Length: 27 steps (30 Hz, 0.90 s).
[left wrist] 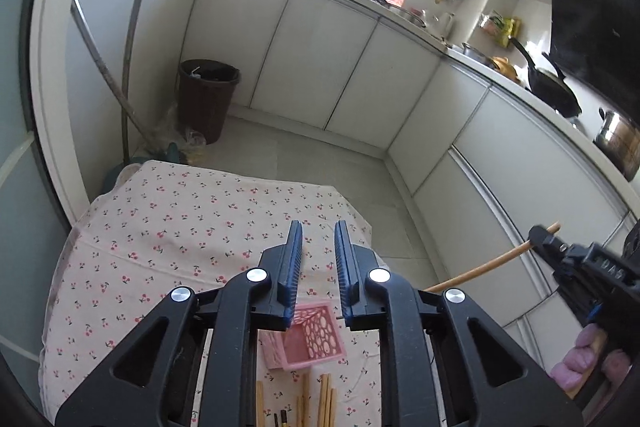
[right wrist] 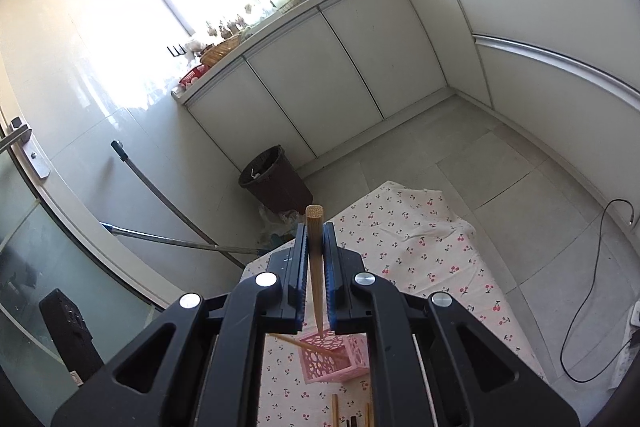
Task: Organize utensils
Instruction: 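Lift the chopstick with the left gripper and carry it over the pink holder, then open the left gripper to drop the chopstick into the pink holder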
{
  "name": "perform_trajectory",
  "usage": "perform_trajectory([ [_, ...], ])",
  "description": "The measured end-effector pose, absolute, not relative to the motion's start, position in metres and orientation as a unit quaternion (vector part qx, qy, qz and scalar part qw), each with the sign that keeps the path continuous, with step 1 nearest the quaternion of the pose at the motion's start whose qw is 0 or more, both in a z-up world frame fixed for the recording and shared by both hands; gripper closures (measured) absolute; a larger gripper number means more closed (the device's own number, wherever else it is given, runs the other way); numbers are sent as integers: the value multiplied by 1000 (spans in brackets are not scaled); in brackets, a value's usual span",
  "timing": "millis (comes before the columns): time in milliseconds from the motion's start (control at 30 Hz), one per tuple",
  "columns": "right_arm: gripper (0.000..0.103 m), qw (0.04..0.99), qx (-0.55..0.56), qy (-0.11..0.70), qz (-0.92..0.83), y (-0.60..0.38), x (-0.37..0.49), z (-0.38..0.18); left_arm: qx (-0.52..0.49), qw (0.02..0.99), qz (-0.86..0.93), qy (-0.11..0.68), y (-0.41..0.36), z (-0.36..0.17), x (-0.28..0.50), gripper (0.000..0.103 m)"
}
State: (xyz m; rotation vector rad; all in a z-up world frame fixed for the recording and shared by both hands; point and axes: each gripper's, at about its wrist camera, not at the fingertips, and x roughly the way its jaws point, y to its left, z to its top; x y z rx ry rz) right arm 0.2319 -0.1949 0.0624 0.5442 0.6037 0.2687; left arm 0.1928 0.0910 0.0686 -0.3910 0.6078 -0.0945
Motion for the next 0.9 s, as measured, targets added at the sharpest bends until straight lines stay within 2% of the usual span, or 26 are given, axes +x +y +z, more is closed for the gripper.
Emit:
perform_trajectory([
  [400,95,904,259,319,115,-184,249,38,-204,927,-35,314,101,67,185,76],
  [567,92,894,267,339,122,-174,262,20,-194,920,-33,338,98,55,184,72],
  [767,90,910,237,321,114,-171,247,30,-159,926,-40,339,85,54,177,70],
  [900,87,916,206,326,107,-164,234,27,-138,929,-48,341,71,53,174,61],
])
